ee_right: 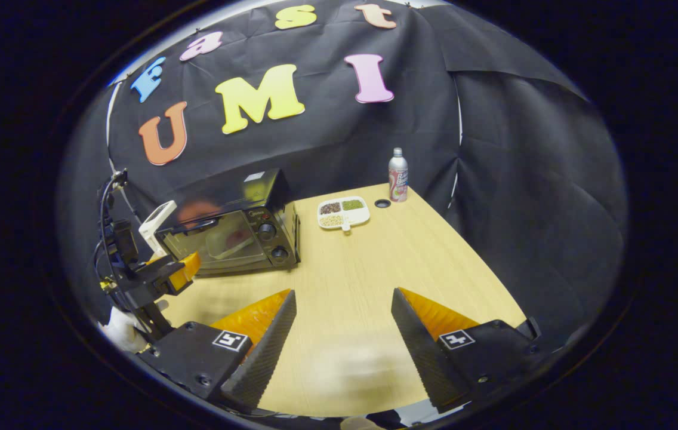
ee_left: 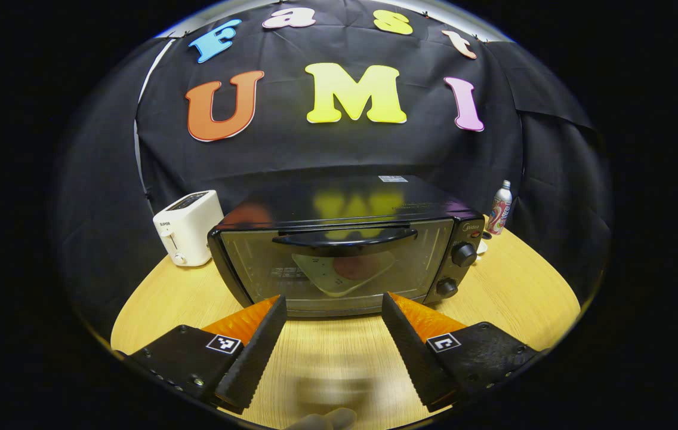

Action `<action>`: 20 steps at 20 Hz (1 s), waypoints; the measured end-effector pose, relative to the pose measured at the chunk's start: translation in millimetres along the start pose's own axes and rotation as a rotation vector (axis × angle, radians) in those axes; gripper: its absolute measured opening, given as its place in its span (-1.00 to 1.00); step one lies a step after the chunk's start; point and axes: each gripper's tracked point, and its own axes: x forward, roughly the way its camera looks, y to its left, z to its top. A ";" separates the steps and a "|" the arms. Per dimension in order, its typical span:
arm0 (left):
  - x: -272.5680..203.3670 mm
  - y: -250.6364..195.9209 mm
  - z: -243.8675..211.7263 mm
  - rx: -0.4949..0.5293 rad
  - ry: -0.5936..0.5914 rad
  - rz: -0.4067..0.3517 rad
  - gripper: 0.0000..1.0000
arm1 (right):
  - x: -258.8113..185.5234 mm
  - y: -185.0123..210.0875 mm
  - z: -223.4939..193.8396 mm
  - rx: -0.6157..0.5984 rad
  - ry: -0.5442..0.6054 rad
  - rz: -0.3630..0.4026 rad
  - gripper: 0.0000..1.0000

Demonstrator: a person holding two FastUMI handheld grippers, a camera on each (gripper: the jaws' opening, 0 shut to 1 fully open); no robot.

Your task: Open the electric oven with the left hand, put the food in, and close the electric oven.

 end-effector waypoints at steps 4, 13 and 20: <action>-9.4 2.0 5.4 0.003 -0.018 -0.005 0.94 | -7.0 7.4 4.9 -0.018 -0.023 0.001 0.93; -90.4 5.0 58.2 -0.011 -0.132 -0.035 0.94 | -47.5 31.3 40.1 -0.063 -0.155 0.026 0.93; -207.1 22.0 125.5 -0.046 -0.301 0.038 0.93 | -119.8 34.2 93.4 -0.099 -0.337 0.117 0.94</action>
